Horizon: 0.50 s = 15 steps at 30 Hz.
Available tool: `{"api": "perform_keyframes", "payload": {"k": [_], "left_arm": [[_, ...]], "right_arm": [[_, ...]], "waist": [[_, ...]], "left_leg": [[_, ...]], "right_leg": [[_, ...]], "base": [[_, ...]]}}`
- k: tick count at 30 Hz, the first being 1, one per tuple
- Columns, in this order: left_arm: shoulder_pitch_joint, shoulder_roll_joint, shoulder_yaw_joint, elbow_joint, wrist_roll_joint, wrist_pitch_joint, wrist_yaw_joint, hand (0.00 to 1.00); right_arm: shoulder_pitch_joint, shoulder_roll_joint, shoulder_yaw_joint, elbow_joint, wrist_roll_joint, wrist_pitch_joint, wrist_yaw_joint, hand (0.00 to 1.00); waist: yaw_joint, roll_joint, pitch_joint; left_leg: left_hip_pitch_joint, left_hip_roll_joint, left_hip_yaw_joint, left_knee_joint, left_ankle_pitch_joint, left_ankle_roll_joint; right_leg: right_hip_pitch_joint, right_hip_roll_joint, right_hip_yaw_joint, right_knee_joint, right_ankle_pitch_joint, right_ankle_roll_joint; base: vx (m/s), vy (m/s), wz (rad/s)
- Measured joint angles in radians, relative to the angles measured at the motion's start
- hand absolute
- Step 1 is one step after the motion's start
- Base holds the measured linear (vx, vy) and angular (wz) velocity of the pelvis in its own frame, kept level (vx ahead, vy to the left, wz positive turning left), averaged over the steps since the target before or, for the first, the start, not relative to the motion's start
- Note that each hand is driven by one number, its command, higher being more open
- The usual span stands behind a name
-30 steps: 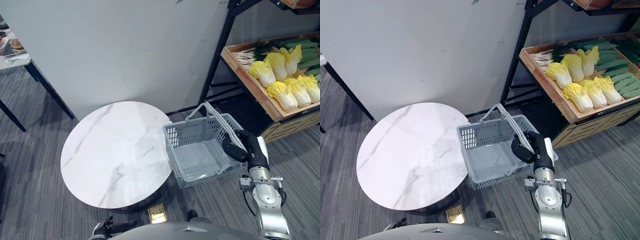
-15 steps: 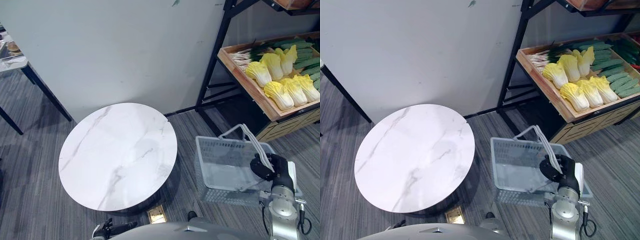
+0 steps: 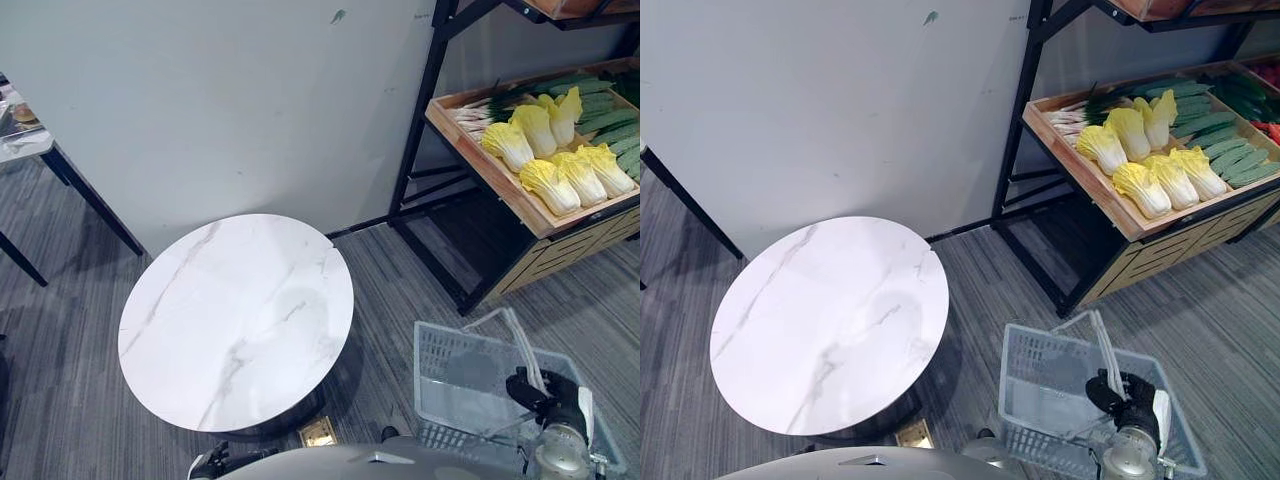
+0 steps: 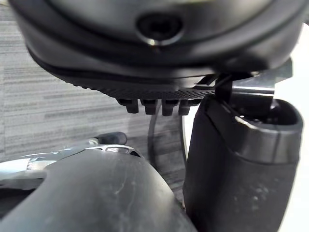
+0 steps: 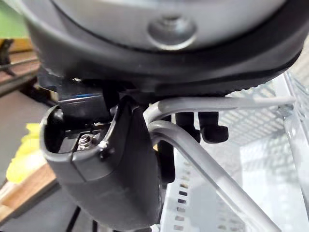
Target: Pick vegetable in the basket
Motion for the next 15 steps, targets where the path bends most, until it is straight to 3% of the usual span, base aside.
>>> {"api": "perform_keyframes", "payload": {"k": [15], "left_arm": [[-0.001, 0.003, -0.018, -0.001, -0.001, 0.000, 0.011, 1.00]], "right_arm": [[0.000, 0.044, 0.005, 0.136, 0.080, 0.002, 0.000, 0.00]], "waist": [[0.006, -0.001, 0.000]], "left_leg": [[0.024, -0.001, 0.016, 0.000, -0.010, 0.006]], "right_leg": [[0.003, 0.002, 0.015, 0.024, -0.019, -0.001]], "base": [[0.00, 0.002, -0.02]]}}
